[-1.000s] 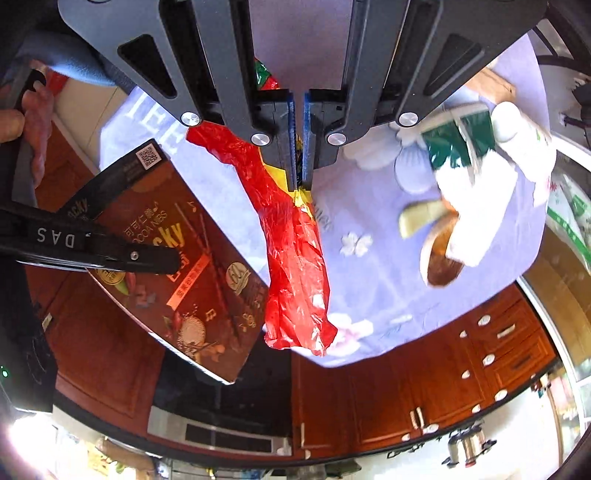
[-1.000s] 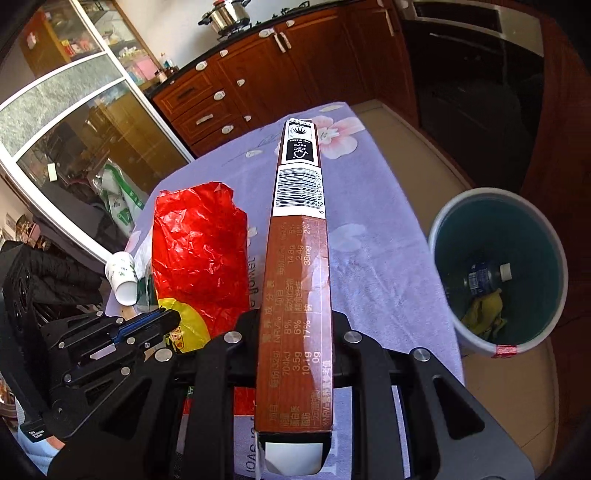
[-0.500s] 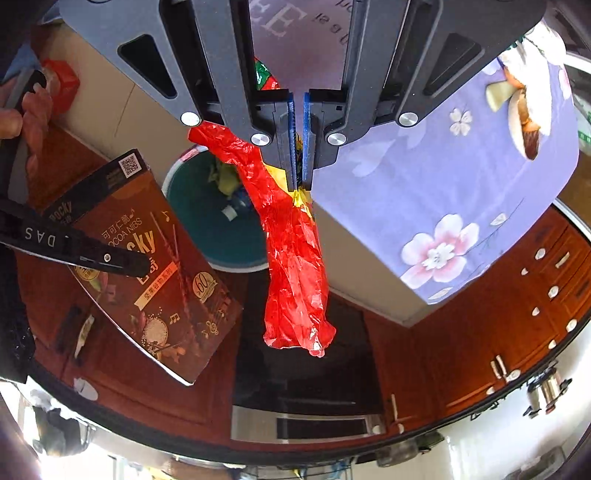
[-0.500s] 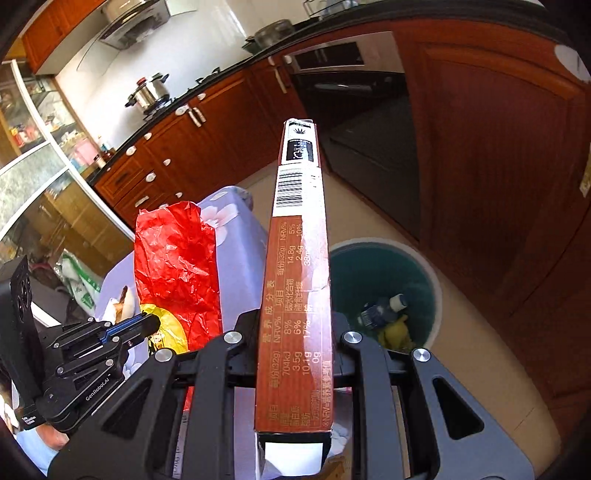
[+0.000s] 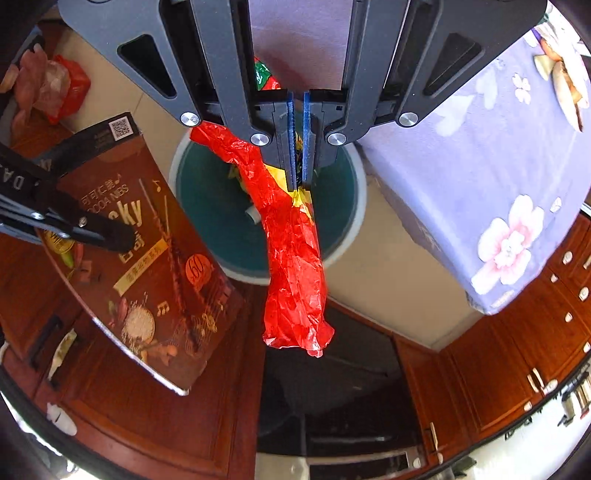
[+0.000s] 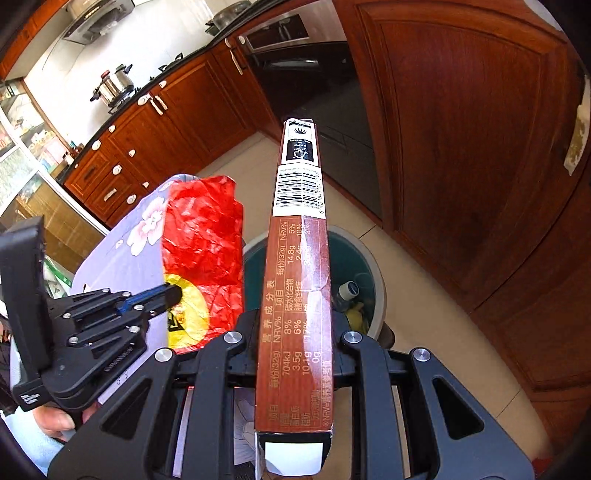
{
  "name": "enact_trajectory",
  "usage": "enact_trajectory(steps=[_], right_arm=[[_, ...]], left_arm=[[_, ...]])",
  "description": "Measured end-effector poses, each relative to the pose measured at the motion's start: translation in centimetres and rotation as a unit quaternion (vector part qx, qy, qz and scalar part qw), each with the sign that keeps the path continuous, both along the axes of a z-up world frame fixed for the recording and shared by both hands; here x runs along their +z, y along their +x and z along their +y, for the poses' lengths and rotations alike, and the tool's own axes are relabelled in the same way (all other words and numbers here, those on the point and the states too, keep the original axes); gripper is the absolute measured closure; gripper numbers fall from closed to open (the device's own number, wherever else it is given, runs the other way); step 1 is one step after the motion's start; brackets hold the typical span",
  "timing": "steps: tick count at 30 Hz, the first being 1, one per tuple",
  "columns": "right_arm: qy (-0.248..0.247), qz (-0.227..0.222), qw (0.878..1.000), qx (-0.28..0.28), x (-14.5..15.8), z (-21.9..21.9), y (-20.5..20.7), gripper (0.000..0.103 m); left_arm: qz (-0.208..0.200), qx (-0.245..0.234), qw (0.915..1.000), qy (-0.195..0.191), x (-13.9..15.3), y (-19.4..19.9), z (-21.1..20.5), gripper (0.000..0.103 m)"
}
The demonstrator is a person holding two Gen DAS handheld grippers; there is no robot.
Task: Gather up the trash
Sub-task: 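Open the left gripper to drop the red snack bag into the bin, then open the right gripper to drop the brown Pocky box into the bin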
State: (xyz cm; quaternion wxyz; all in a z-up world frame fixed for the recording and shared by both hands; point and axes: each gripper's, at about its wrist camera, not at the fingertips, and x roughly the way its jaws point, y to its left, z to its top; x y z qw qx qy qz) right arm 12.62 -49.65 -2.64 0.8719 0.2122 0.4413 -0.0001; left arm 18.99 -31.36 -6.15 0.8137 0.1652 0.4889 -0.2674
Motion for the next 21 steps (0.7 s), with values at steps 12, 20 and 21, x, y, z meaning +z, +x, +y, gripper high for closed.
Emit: enact_trajectory(steps=[12, 20, 21], right_arm=[[-0.004, 0.033, 0.999, 0.030, -1.7, 0.3, 2.3, 0.084], [0.000, 0.051, 0.998, 0.045, -2.6, 1.1, 2.8, 0.084], [-0.001, 0.051, 0.997, 0.049, -2.6, 1.2, 2.9, 0.084]], left_arm=[[0.026, 0.016, 0.9994, 0.016, -2.4, 0.3, -0.9, 0.050], [0.020, 0.019, 0.9996, 0.003, -1.6, 0.3, -0.2, 0.046], [0.017, 0.020, 0.9997, 0.001, -1.5, 0.2, -0.2, 0.045]])
